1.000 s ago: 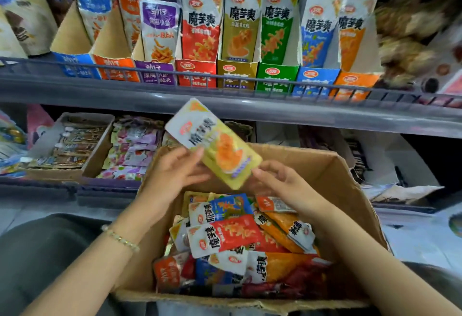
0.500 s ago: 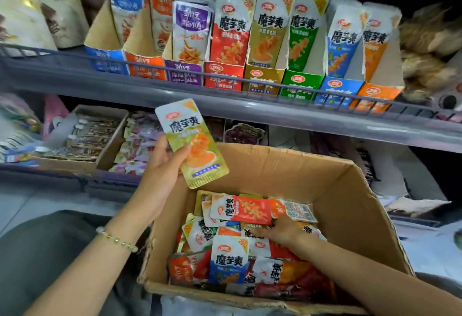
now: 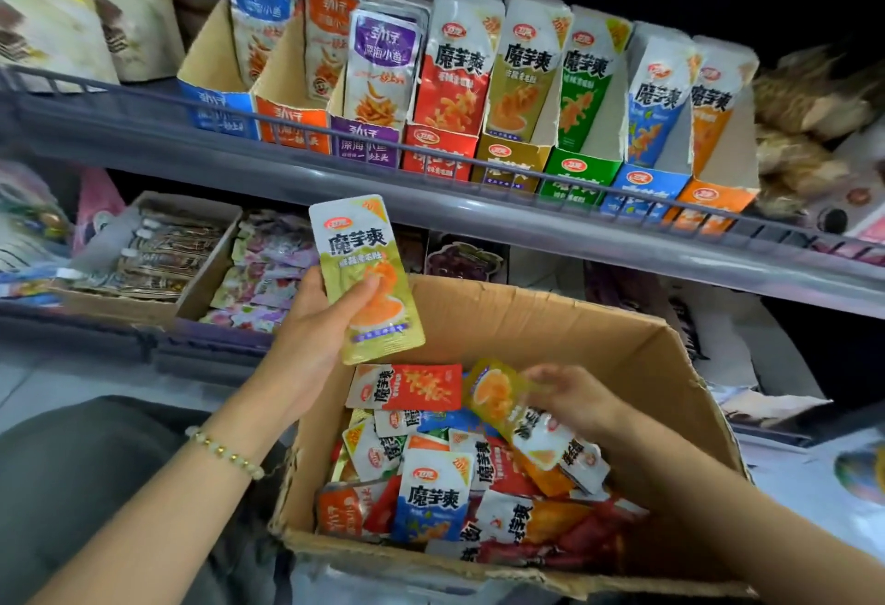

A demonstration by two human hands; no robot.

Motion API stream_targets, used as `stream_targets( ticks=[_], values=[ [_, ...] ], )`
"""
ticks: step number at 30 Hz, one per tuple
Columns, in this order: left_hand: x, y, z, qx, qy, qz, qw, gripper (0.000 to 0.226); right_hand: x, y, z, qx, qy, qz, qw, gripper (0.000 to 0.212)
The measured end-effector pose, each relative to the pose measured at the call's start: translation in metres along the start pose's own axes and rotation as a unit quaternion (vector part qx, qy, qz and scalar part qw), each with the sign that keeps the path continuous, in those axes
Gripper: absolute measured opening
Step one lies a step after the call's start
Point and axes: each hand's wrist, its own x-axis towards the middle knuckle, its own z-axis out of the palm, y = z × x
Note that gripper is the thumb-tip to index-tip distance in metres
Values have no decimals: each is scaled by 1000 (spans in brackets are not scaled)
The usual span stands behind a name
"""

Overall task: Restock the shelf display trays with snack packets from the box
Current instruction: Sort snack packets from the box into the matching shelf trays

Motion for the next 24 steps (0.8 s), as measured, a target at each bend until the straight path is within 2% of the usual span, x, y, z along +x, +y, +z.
stream_targets(
  ticks=[2,4,6,8,10,12,13,15,17,18,19,21,24],
  values=[
    [-1,7,-1,39,-6,25,999,42,-29,-28,-35,-22,8,-68,997,17],
    [-2,12,-3,90,-3,62,994,30,-55,-61,-58,17,-21,-119,992,13],
    [-3,15,-3,144,-14,68,987,19,-67,-91,-64,30,-56,-162,985,19],
    [-6,21,-4,170,-67,22,983,13,-70,-118,-52,-3,-81,-212,974,26],
    [-10,27,-8,191,-162,-60,966,24,-63,-136,-27,-46,-95,-259,960,25],
    [-15,31,-14,260,-240,-77,932,25,-52,-146,1,-1,-98,-279,955,18],
    [-17,34,-20,281,-247,-57,926,23,-46,-148,13,48,-88,-281,955,18],
    [-16,39,-34,285,-198,-22,938,24,-28,-145,33,163,-59,-247,953,21],
    [-11,41,-52,248,-96,7,964,20,-7,-129,50,211,-62,-181,959,31],
    [-8,41,-61,212,-40,13,976,18,3,-119,59,162,-86,-158,970,32],
    [-3,39,-70,175,12,19,984,18,12,-109,70,65,-129,-153,978,29],
    [4,36,-82,125,88,22,988,17,30,-89,100,-142,-222,-168,950,28],
    [8,32,-86,113,118,17,986,13,54,-72,142,-277,-247,-198,907,47]
  ],
)
